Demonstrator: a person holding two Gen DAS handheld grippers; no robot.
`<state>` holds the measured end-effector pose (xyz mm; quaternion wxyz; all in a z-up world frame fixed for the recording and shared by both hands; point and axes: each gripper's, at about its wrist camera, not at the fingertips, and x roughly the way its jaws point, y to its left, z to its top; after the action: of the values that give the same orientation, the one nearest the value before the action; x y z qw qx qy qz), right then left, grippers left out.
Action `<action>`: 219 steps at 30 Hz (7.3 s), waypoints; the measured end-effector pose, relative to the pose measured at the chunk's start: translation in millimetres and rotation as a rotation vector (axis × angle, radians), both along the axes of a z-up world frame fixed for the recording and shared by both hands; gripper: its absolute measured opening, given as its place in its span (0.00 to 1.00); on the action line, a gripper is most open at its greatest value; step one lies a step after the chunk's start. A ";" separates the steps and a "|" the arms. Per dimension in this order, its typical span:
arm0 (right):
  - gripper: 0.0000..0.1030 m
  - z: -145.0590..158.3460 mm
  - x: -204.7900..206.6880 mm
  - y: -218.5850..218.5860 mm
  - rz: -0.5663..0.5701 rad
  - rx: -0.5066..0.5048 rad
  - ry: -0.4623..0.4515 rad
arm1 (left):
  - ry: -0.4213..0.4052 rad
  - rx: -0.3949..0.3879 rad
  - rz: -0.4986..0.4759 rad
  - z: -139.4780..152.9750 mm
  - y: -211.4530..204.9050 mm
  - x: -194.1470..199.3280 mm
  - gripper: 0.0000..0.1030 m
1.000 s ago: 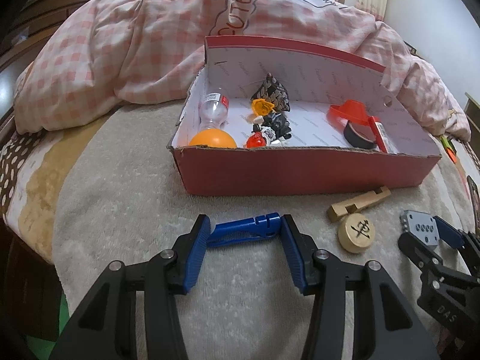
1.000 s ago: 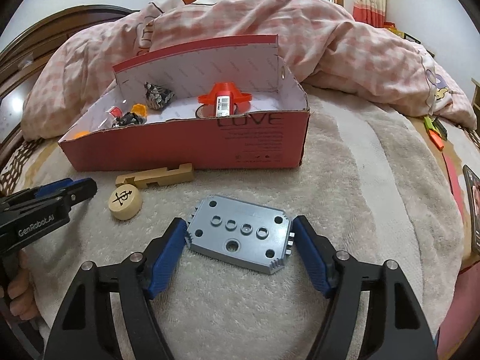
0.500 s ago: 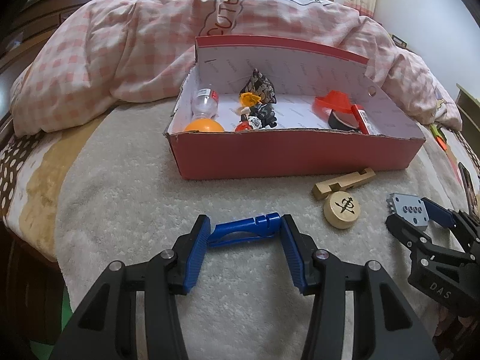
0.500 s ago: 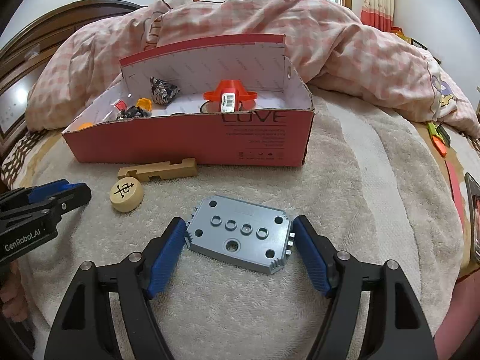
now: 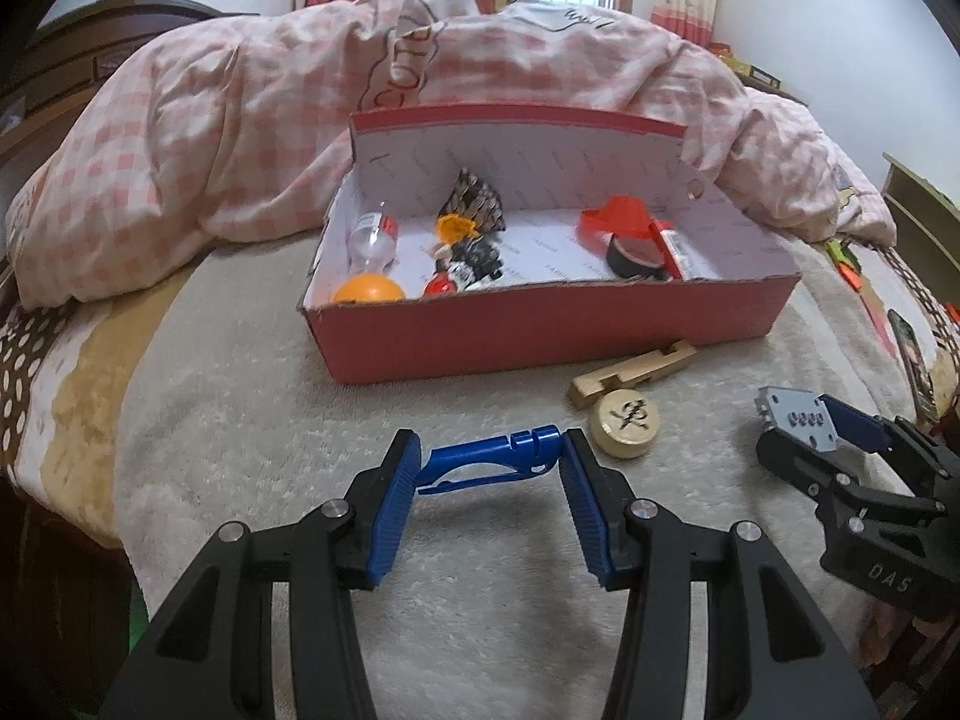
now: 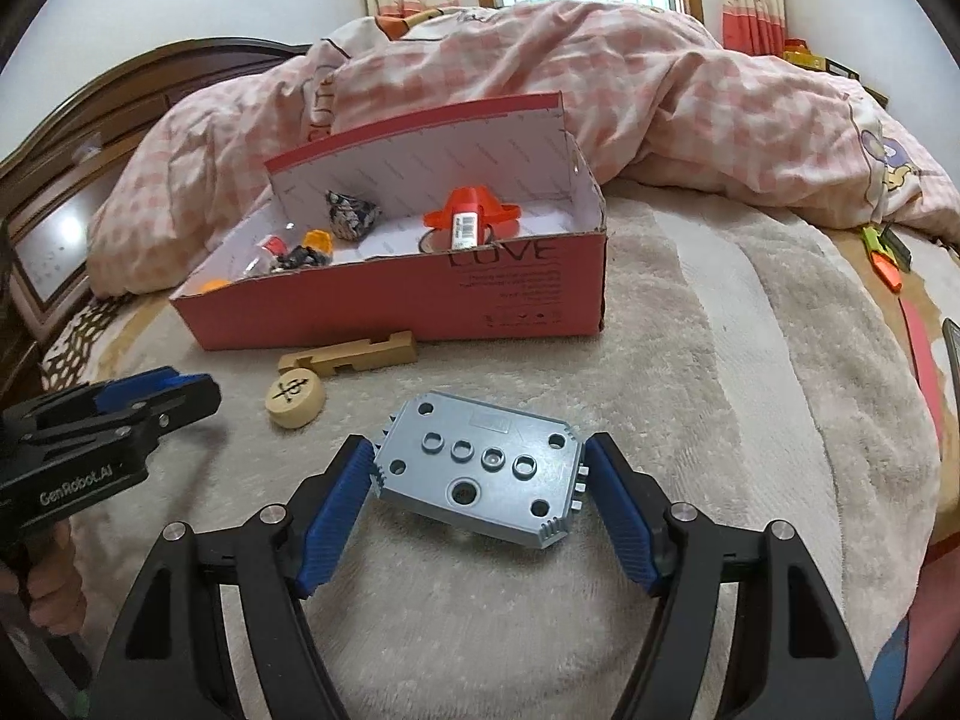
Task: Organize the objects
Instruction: 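Grasp the grey metal plate with the right gripper while the left holds the blue piece, then carry the blue piece and grey plate with both grippers over the box, then open both grippers to drop the blue piece and grey plate inside, then withdraw both grippers from the box toward the remaining wooden items, then grasp the round wooden chess piece with the left gripper, then grasp the notched wooden block with the right gripper while the left holds the chess piece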
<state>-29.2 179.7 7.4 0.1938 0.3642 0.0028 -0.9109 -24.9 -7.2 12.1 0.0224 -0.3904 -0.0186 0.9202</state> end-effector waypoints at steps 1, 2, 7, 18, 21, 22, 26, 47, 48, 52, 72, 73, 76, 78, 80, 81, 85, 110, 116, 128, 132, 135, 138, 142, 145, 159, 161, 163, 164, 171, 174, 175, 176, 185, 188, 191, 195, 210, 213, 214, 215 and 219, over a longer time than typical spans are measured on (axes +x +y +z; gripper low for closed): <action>0.72 2.4 2.3 0.1 0.008 -0.005 0.010 | 0.004 0.002 -0.006 2.4 1.1 0.1 0.46; 0.72 4.2 3.9 0.0 0.014 -0.007 0.019 | 0.011 0.000 -0.012 5.0 2.6 -0.1 0.46; 0.72 15.5 9.3 -4.7 0.050 -0.014 0.067 | 0.043 -0.007 -0.025 16.2 7.3 -1.2 0.46; 0.72 29.5 4.3 -17.2 0.085 -0.015 0.103 | 0.089 0.009 -0.016 30.9 2.7 -17.1 0.46; 0.72 35.0 1.9 -19.4 0.091 -0.011 0.121 | 0.093 0.011 -0.011 34.1 1.6 -22.7 0.46; 0.72 37.2 -0.2 -20.5 0.095 -0.009 0.126 | 0.093 0.013 -0.009 35.1 1.1 -24.6 0.46; 0.72 43.3 -8.1 -22.9 0.104 -0.008 0.136 | 0.106 0.010 -0.002 40.1 -1.0 -32.7 0.46; 0.72 64.0 -76.3 -45.5 0.143 0.032 0.160 | 0.084 -0.003 0.035 48.8 -1.0 -107.3 0.46; 0.72 64.3 -82.4 -46.0 0.137 0.033 0.152 | 0.081 -0.005 0.037 48.9 -1.7 -112.4 0.46; 0.72 62.0 -110.7 -46.3 0.114 0.021 0.096 | 0.055 -0.012 0.046 46.4 -4.1 -134.0 0.46; 0.72 33.8 -194.5 -78.8 0.126 0.174 -0.037 | -0.096 -0.030 0.080 10.6 -7.4 -198.7 0.46; 0.72 33.3 -197.4 -78.0 0.118 0.168 -0.051 | -0.108 -0.027 0.077 9.0 -7.1 -199.7 0.46; 0.72 28.7 -204.4 -77.7 0.111 0.162 -0.105 | -0.144 -0.014 0.075 5.0 -6.4 -202.6 0.46; 0.72 28.0 -206.4 -79.5 0.116 0.175 -0.115 | -0.155 -0.006 0.081 3.8 -7.0 -203.1 0.46; 0.72 27.5 -207.4 -82.7 0.114 0.188 -0.121 | -0.170 -0.005 0.088 0.4 -6.9 -203.5 0.47; 0.72 26.1 -208.0 -85.0 0.116 0.206 -0.126 | -0.185 -0.015 0.085 -4.3 -5.6 -204.1 0.47; 0.72 20.5 -203.9 -97.3 0.144 0.282 -0.127 | -0.179 -0.061 0.077 -7.6 1.4 -201.2 0.48; 0.72 22.1 -116.2 -84.8 0.139 0.245 -0.159 | -0.232 -0.053 -0.032 -8.2 28.6 -106.5 0.58; 0.72 30.9 -99.3 -67.3 0.116 0.130 -0.143 | -0.218 -0.007 -0.035 -3.6 33.1 -84.6 0.58; 0.72 59.9 -48.7 -28.1 0.068 0.003 -0.011 | -0.063 0.040 -0.036 41.8 11.5 -40.2 0.64; 0.72 61.5 -24.1 -15.8 0.070 -0.027 0.020 | -0.046 0.055 -0.036 36.7 -5.2 -24.0 0.64; 0.72 61.4 -6.9 -8.9 0.080 -0.043 0.048 | -0.035 0.060 -0.031 33.1 -0.7 -14.4 0.64; 0.72 59.6 7.0 -2.2 0.091 -0.062 0.063 | -0.015 0.055 -0.042 31.5 1.2 -2.3 0.64; 0.72 53.5 21.6 5.4 0.108 -0.088 0.064 | 0.009 0.069 -0.049 31.6 1.5 18.3 0.64; 0.72 47.5 31.8 9.8 0.113 -0.091 0.059 | 0.015 0.072 -0.078 29.0 4.8 35.6 0.64; 0.72 19.2 58.7 18.9 0.121 -0.058 0.007 | 0.004 0.012 -0.165 -8.4 40.6 60.0 0.63; 0.72 16.4 58.1 19.2 0.117 -0.065 -0.002 | -0.003 0.022 -0.164 -15.3 41.6 58.0 0.63; 0.72 14.1 57.4 18.5 0.118 -0.069 -0.009 | 0.000 0.019 -0.162 -19.2 42.6 57.7 0.63; 0.72 13.2 57.2 17.7 0.120 -0.069 -0.012 | 0.009 0.017 -0.161 -20.7 43.2 57.5 0.60; 0.72 8.7 56.6 11.3 0.131 -0.064 -0.027 | 0.010 0.022 -0.173 -26.2 38.7 60.3 0.30; 0.72 6.3 55.4 5.7 0.145 -0.060 -0.040 | 0.021 0.025 -0.172 -21.6 29.8 67.0 0.30; 0.72 5.2 54.3 2.7 0.152 -0.056 -0.044 | 0.025 0.023 -0.165 -20.6 26.4 69.1 0.30; 0.72 4.4 53.7 -0.9 0.159 -0.054 -0.045 | 0.024 0.024 -0.158 -20.2 22.5 70.4 0.30; 0.72 0.1 42.8 -29.8 0.182 -0.030 -0.066 | 0.012 0.045 -0.094 -24.3 -5.9 72.9 0.30; 0.72 -1.0 39.7 -37.1 0.142 -0.038 -0.095 | 0.010 0.038 -0.095 -26.7 -8.9 75.5 0.30; 0.79 -1.9 39.0 -43.4 0.106 -0.046 -0.112 | 0.024 0.018 -0.100 -27.5 -9.2 79.1 0.30; 0.82 -1.5 37.5 -59.9 0.064 0.001 -0.121 | 0.033 0.028 -0.107 -27.4 -13.6 82.1 0.30; 0.77 -6.6 32.6 -71.9 -0.002 0.078 -0.100 | 0.044 0.034 -0.105 -33.6 -14.9 86.1 0.30; 0.77 -5.1 32.6 -67.5 0.002 0.056 -0.105 | 0.040 0.029 -0.103 -33.6 -14.0 85.1 0.30; 0.77 -4.8 33.5 -66.5 0.010 0.060 -0.105 | 0.036 0.030 -0.101 -33.5 -14.0 84.5 0.30; 0.77 -4.6 34.8 -65.0 0.017 0.064 -0.106 | 0.030 0.032 -0.099 -33.0 -13.9 83.6 0.30; 0.77 -4.2 41.7 -51.7 0.018 0.112 -0.094 | 0.008 0.023 -0.096 -32.4 -11.4 80.2 0.30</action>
<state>12.5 128.0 3.2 0.1814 0.4166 0.0478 -0.8895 55.3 -18.7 -20.3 0.0712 -0.3869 -0.0105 0.9193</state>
